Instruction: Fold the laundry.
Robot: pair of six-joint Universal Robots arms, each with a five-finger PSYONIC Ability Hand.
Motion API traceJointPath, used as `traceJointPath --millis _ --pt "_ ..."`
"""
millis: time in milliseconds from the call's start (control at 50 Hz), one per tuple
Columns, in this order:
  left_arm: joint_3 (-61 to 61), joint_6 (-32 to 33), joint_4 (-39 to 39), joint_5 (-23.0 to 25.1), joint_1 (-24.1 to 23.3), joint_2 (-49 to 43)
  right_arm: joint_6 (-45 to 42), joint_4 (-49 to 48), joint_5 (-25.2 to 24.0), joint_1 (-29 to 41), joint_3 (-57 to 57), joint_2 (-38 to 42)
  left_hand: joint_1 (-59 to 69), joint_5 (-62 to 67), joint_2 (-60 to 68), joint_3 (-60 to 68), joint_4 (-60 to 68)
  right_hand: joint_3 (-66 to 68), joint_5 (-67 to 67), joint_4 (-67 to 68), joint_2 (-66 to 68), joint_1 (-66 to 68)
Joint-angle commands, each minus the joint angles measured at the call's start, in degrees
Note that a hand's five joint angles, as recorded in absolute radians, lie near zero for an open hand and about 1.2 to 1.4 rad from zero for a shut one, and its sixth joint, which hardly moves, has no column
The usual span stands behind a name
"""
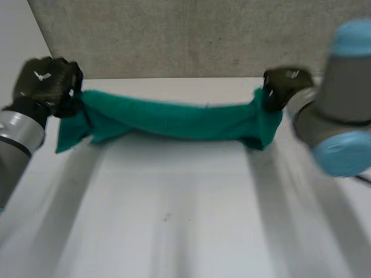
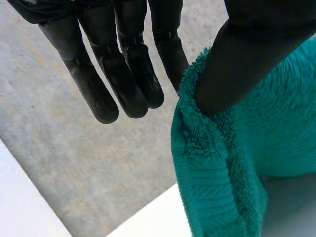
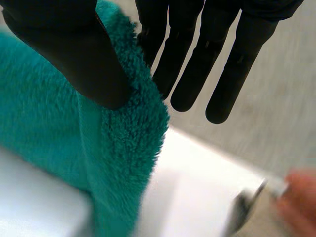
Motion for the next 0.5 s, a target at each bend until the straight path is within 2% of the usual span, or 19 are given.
traceJointPath --millis 20,60,100,220,320,400,420,460,500 --pt "3.48 0.38 -16.26 6.68 2.01 3.85 -26.13 8.84 -8.55 -5.37 5.22 -12.06 12.75 14.79 11.24 11.55 11.03 12.07 14.35 11.52 12.62 15.97" --pt "3.57 1.61 -20.74 8.52 1.84 2.63 -29.99 12.08 -9.25 -5.72 6.62 -12.24 12.75 14.79 11.24 11.55 11.03 12.07 14.35 11.52 12.62 15.97" --pt "3.75 3.19 -21.9 8.79 1.84 0.52 -32.11 13.41 -9.87 -5.9 8.03 -12.07 12.75 14.79 11.24 11.55 11.03 12.07 14.35 11.52 12.62 15.97" --pt "7.17 13.38 -22.52 4.58 0.52 -13.18 -38.53 11.49 -10.66 -6.25 12.08 -6.1 12.75 14.79 11.24 11.55 11.03 12.07 14.35 11.52 12.62 15.97" --pt "15.51 18.92 -21.21 0.54 -1.33 -22.42 -40.65 3.33 -10.66 -6.25 8.58 1.11 12.75 14.79 11.24 11.55 11.03 12.07 14.35 11.52 12.62 15.97" --pt "26.49 18.76 -16.29 -0.17 -2.47 -27.0 -39.68 -7.56 -10.23 -6.51 0.41 6.56 12.75 14.79 11.24 11.55 11.03 12.07 14.35 11.52 12.62 15.97" --pt "30.95 17.71 -12.71 -0.26 -2.91 -27.35 -38.64 -13.15 -9.44 -6.51 -3.52 8.13 12.75 14.79 11.24 11.55 11.03 12.07 14.35 11.52 12.62 15.97" --pt "34.84 16.3 -7.87 -0.52 -3.17 -27.44 -37.75 -18.19 -8.82 -6.51 -7.15 9.11 12.75 14.79 11.24 11.55 11.03 12.07 14.35 11.52 12.62 15.97" --pt "39.77 13.66 0.57 -1.75 -3.09 -26.83 -35.73 -28.46 -8.12 -6.51 -11.02 9.38 12.75 14.79 11.24 11.55 11.03 12.07 14.35 11.52 12.62 15.97"
